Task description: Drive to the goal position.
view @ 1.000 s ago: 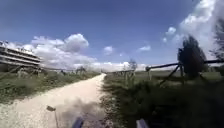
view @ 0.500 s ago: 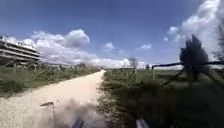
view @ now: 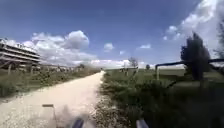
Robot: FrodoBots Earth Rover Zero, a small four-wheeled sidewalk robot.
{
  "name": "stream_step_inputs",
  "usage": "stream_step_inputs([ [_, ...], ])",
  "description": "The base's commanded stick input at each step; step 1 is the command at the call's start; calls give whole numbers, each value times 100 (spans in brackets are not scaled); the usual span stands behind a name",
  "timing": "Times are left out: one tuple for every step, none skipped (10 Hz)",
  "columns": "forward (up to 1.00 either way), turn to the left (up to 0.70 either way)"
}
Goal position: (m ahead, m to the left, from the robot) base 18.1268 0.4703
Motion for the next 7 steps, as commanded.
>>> stream_step_inputs([
  [68, 0],
  [67, 0],
  [67, 0],
  [67, 0],
  [67, 0],
  [67, 0],
  [67, 0],
])
